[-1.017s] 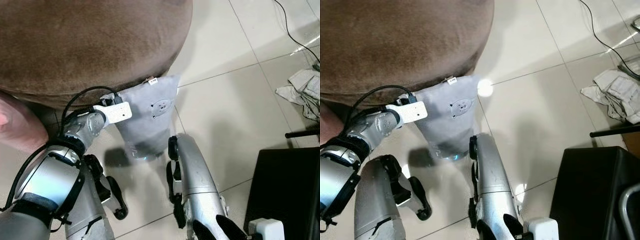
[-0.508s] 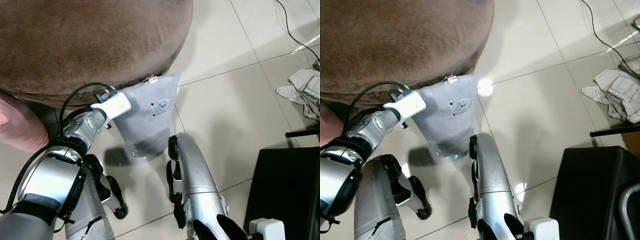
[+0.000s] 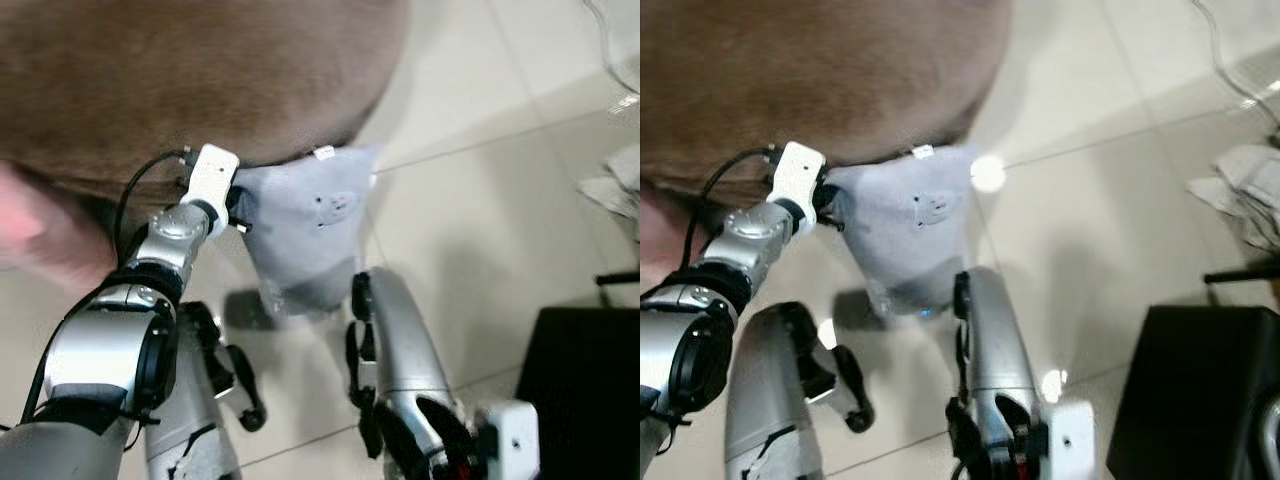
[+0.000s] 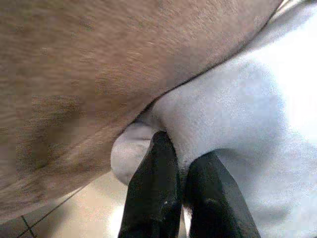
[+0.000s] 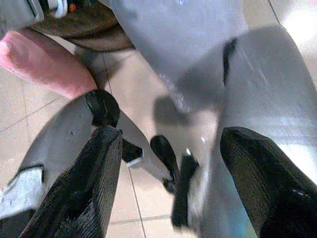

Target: Move the pillow to the sofa from floor

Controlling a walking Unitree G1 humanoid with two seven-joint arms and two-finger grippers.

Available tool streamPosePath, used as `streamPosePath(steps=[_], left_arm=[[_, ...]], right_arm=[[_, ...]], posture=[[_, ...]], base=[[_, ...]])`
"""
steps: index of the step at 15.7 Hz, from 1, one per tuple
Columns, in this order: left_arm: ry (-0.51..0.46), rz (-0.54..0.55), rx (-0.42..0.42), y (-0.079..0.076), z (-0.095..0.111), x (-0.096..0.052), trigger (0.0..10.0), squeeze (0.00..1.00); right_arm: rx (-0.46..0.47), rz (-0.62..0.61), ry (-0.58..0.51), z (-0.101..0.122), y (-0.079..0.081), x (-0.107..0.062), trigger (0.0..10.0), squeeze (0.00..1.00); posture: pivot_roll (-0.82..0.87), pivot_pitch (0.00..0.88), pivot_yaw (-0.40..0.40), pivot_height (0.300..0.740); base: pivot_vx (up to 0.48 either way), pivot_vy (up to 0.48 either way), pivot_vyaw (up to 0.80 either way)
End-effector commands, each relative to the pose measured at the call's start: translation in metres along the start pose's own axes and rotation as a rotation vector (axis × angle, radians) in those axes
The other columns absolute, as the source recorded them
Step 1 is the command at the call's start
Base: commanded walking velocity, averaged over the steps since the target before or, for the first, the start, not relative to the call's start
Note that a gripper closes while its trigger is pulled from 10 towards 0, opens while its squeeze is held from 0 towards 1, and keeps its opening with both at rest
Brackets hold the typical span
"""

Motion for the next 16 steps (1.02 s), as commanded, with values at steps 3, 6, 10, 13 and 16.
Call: streamPosePath(steps=[3,6,10,13,16], left_arm=[[-0.189,0.061,0.001,0.034,0.053,-0.006,0.0,0.00],[-0.320,0.050,-0.002,0.044,0.095,-0.011,0.0,0.00],[-0.461,0.005,-0.018,0.042,0.143,-0.015,0.0,0.00],[-0.521,-0.010,-0.030,0.028,0.171,-0.014,0.0,0.00],[-0.555,0.025,-0.034,0.033,0.188,-0.018,0.0,0.00]], right_arm=[[0.012,-0.002,0.035,-0.014,-0.005,0.011,10.0,0.19],[0.000,0.024,0.014,-0.014,-0.008,0.027,10.0,0.19],[-0.064,-0.010,0.002,-0.013,-0.026,0.069,10.0,0.15],[-0.123,-0.060,-0.011,-0.005,-0.046,0.104,10.0,0.00],[-0.147,-0.084,-0.041,0.003,-0.056,0.125,10.0,0.00]], posture=[[-0.24,0.454,0.002,0.548],[-0.20,0.397,0.030,0.548],[-0.12,0.284,0.068,0.548],[-0.05,0.176,0.096,0.548],[-0.02,0.110,0.106,0.548]], base=[[0.000,0.000,0.00],[0.000,0.000,0.00],[0.000,0.000,0.00],[0.000,0.000,0.00],[0.000,0.000,0.00]])
Point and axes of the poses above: a point about 5 cm out from each wrist's last joint towards the gripper, its own x axis pointing out of the wrist towards the gripper, its own z axis along the axis of the wrist's last joint, y = z × x, the point moved 2 cm from there along x, pointing out of the wrist towards the gripper, and after that the axes turned 1 degree about x, right-handed, at the moved point
